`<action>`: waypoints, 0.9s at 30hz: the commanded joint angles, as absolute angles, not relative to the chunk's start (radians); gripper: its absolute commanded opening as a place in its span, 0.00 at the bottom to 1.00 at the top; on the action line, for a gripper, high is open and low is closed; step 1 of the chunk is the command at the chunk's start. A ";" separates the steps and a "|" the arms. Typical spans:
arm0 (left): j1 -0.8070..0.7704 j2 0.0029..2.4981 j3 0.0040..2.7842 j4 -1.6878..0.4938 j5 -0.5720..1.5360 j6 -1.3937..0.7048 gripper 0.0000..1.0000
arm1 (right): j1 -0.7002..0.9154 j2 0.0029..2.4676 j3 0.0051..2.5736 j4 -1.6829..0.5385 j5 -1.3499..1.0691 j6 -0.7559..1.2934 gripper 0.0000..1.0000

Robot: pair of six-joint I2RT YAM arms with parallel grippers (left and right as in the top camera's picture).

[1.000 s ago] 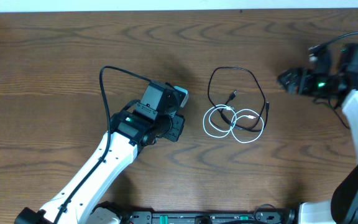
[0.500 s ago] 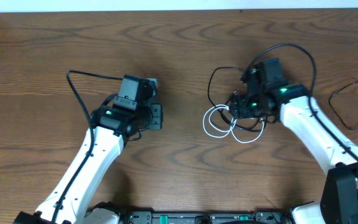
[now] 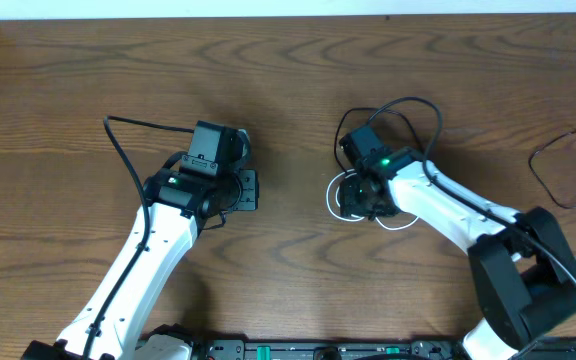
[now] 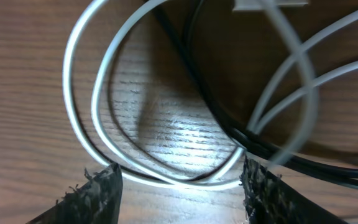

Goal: Untangle cables
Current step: 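Move the right gripper left and grasp the white cable loops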

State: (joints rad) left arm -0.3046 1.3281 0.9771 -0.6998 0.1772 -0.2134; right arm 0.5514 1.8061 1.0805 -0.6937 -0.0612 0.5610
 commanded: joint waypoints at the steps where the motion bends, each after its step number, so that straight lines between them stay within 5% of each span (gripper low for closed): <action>1: -0.301 1.326 0.986 -0.702 0.167 -0.223 0.38 | 0.578 1.839 1.077 -0.684 -0.032 0.583 0.59; 10: -0.301 1.326 0.986 -0.703 0.167 -0.223 0.38 | 0.593 1.852 1.077 -0.677 -0.025 0.576 0.47; 27: -0.301 1.326 0.986 -0.703 0.167 -0.223 0.38 | 0.662 1.852 1.077 -0.914 -0.198 0.562 0.38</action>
State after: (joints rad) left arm -0.3046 1.3281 0.9771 -0.6998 0.1768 -0.2134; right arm 0.6342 1.8393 1.0809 -0.8764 -0.1669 0.5674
